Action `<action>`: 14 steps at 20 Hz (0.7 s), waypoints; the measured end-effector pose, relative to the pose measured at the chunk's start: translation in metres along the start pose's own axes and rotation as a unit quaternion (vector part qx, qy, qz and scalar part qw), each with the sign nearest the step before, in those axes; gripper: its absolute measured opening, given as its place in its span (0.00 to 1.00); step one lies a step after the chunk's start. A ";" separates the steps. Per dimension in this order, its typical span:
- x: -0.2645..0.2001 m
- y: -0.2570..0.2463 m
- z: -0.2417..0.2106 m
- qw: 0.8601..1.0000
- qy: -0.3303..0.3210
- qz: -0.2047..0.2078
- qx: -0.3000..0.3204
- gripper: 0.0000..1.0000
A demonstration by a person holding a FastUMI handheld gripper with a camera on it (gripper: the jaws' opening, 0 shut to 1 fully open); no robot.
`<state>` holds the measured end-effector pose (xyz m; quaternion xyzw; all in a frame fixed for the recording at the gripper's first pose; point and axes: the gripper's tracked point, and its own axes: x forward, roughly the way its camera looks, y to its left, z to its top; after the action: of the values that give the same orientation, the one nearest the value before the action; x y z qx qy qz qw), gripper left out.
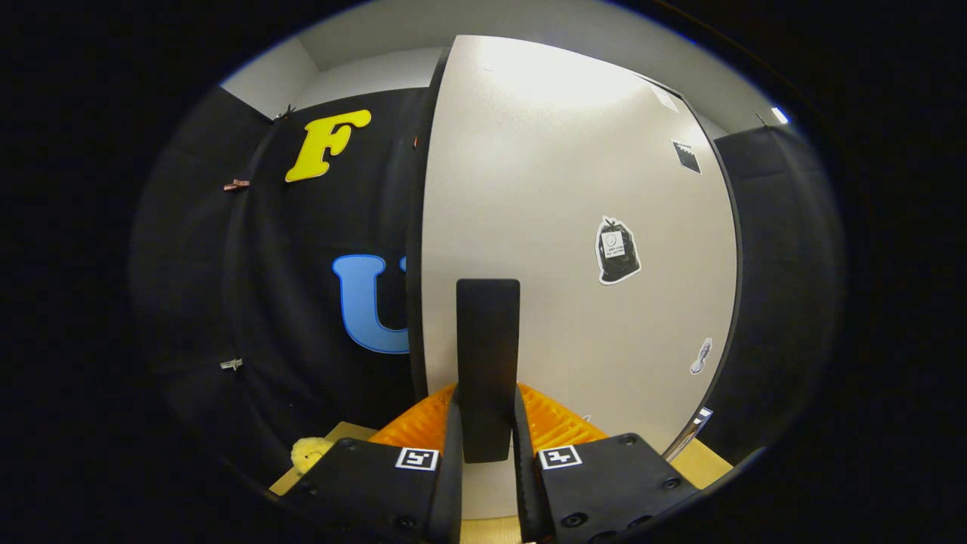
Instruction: Open the shoe cabinet door, grab the shoes and put them into the shoe cabinet, then close the shoe cabinet door.
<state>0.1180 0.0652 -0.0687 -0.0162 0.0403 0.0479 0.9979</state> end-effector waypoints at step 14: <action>-0.067 -0.028 0.005 0.999 0.017 0.038 0.014 0.33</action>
<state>0.0551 0.0313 -0.0572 -0.0015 0.0580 0.0853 0.9947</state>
